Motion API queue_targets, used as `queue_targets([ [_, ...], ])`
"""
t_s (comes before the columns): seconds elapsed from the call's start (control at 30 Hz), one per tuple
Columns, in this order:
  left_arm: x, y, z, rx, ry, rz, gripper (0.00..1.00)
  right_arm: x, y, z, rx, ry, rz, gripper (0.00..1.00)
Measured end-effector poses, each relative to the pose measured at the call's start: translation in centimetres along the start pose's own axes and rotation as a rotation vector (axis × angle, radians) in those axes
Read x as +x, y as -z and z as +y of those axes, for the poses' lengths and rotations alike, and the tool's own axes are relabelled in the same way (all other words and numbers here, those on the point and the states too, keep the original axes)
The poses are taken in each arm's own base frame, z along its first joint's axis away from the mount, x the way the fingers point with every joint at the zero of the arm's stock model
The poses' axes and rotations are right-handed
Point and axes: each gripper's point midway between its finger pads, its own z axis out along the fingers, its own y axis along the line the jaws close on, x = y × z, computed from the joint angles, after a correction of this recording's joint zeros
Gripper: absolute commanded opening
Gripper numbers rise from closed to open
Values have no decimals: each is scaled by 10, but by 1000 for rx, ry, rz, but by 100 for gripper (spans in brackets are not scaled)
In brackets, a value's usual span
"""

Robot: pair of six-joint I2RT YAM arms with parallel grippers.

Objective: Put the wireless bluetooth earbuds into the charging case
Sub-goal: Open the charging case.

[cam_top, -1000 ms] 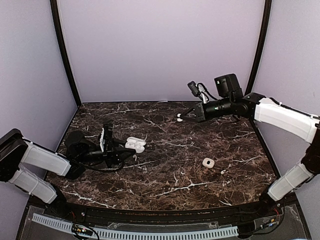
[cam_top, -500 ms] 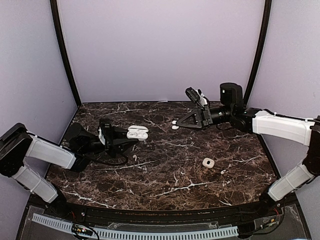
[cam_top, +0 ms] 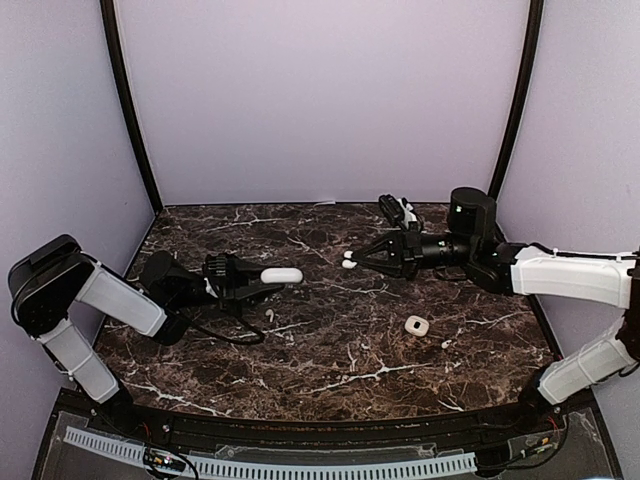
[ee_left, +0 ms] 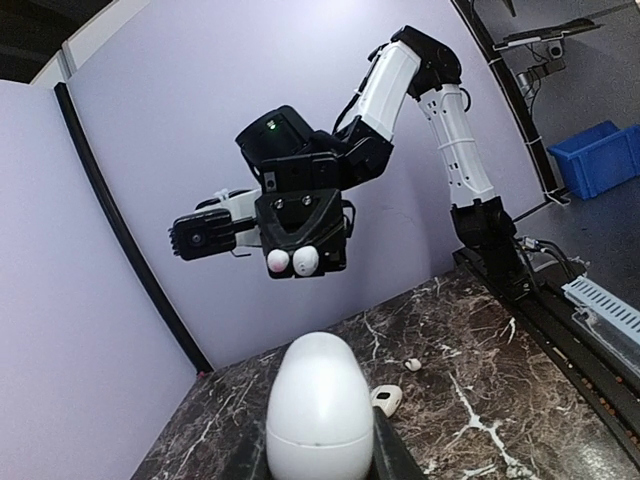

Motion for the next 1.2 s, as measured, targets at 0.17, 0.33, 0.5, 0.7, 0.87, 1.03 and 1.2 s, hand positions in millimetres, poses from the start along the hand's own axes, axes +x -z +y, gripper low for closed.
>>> queue_targets([
  [0.17,9,-2,20,-118,54,26,0,0,-6,14,12,-3,-60,0],
  [0.33,7,-6,48,-228,148,11,0,-1,-13,8,39,-18,-89,0],
  [0.5,10,-5,58,-283,237,4,0,8,-34,-11,32,-34,-30,0],
  [0.7,13,-5,57,-285,310,3,0,26,-56,-23,-4,-8,60,0],
  [0.87,18,-9,53,-286,336,22,0,37,-66,-8,-58,39,91,0],
  [1.03,23,-12,46,-265,354,41,0,39,-71,-3,-82,79,98,0],
  [1.2,23,-13,42,-241,359,44,0,33,-76,3,-83,134,100,0],
])
